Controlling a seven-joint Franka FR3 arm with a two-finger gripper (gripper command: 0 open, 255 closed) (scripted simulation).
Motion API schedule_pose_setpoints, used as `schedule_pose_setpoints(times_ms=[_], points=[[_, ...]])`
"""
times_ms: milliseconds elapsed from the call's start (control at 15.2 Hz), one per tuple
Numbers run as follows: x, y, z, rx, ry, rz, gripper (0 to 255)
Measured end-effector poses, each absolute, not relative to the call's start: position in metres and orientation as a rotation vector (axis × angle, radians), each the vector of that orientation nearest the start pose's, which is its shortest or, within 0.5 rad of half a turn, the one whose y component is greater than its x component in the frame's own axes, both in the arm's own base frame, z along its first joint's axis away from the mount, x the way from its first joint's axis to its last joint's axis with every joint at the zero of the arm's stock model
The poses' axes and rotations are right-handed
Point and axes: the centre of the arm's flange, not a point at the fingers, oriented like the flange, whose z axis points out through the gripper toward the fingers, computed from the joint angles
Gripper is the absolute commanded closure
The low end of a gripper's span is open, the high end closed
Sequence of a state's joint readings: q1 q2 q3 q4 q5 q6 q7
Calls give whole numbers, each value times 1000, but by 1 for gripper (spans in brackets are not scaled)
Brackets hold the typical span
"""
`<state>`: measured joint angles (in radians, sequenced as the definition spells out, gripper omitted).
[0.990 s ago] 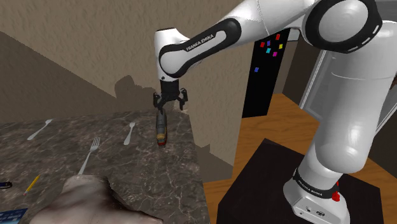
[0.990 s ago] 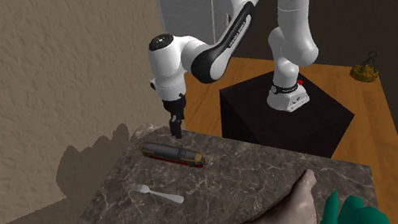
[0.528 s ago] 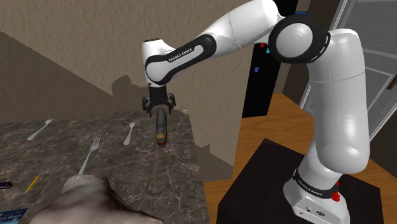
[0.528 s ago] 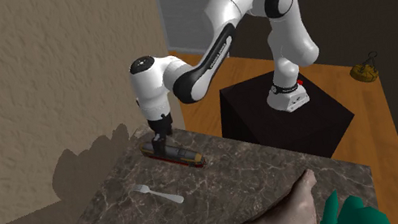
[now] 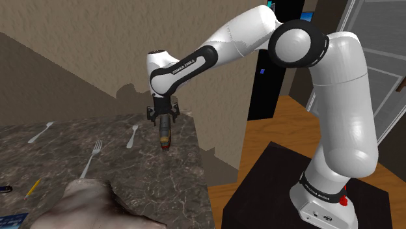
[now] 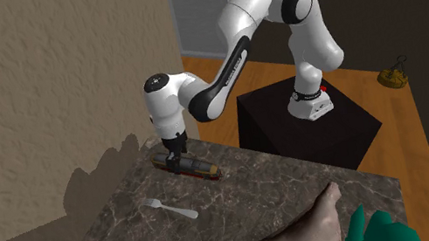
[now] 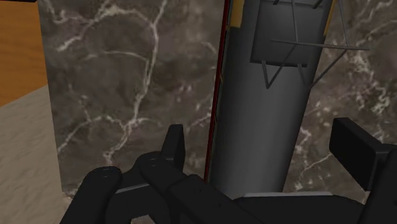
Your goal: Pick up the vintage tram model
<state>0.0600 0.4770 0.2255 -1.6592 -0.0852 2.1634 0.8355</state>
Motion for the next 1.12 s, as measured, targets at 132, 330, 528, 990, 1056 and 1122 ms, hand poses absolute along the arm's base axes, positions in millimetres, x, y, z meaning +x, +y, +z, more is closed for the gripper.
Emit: schedule_pose_setpoints(times_ms=[132,330,528,990,1056,1122], points=[[656,170,341,-2985,811,-29,255],[656,170,341,-2985,811,-30,255],[656,170,341,-2985,811,-30,255],[655,170,361,-2986,811,-28,255],[654,171,366,-2986,811,-27,255],[654,171,371,-2986,811,-28,255]])
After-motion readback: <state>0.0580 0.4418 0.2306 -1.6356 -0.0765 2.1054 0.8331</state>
